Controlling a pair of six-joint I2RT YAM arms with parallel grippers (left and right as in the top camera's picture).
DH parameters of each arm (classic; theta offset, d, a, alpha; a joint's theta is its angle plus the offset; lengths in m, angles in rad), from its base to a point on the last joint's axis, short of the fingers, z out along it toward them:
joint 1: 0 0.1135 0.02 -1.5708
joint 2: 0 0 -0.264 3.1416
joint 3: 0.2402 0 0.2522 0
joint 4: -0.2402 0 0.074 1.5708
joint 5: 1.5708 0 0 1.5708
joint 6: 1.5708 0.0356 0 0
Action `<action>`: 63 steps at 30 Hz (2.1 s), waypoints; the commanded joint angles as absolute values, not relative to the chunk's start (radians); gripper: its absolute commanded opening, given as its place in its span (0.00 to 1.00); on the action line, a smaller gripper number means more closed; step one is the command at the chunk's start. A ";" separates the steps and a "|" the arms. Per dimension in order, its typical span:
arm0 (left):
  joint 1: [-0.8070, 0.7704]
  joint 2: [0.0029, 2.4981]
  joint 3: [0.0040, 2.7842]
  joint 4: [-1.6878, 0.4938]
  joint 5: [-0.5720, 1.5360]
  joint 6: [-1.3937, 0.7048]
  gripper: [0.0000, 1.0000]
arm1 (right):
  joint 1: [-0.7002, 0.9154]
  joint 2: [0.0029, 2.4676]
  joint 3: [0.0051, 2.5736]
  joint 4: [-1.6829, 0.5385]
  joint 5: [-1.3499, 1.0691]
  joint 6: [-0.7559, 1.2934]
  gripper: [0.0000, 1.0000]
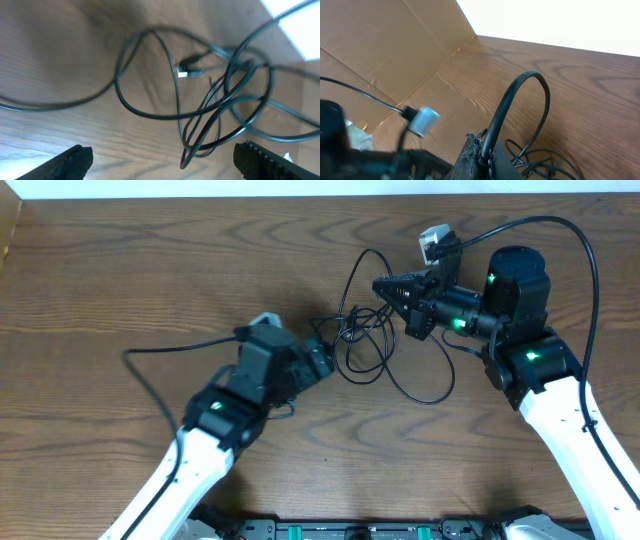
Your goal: Untangle cables
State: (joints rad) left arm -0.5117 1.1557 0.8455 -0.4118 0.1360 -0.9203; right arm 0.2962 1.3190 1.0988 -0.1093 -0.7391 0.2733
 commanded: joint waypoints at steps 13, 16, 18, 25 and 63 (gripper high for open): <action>-0.661 1.438 0.849 -0.418 -0.221 -0.839 0.15 | 0.294 1.290 1.105 -0.125 -0.730 0.253 0.01; -0.648 1.431 0.849 -0.518 -0.310 -0.839 0.08 | 0.273 1.283 1.105 -0.177 -0.662 0.253 0.01; -0.632 1.411 0.849 -0.598 -0.371 -0.839 0.08 | 0.252 1.279 1.105 -0.228 -0.566 0.253 0.01; -0.533 1.232 0.849 -0.878 -0.612 -0.958 0.07 | 0.162 1.266 1.105 -0.508 0.162 0.338 0.01; -0.331 0.796 0.849 0.066 0.671 -0.617 0.08 | 0.565 1.579 1.101 -0.332 -0.628 0.409 0.83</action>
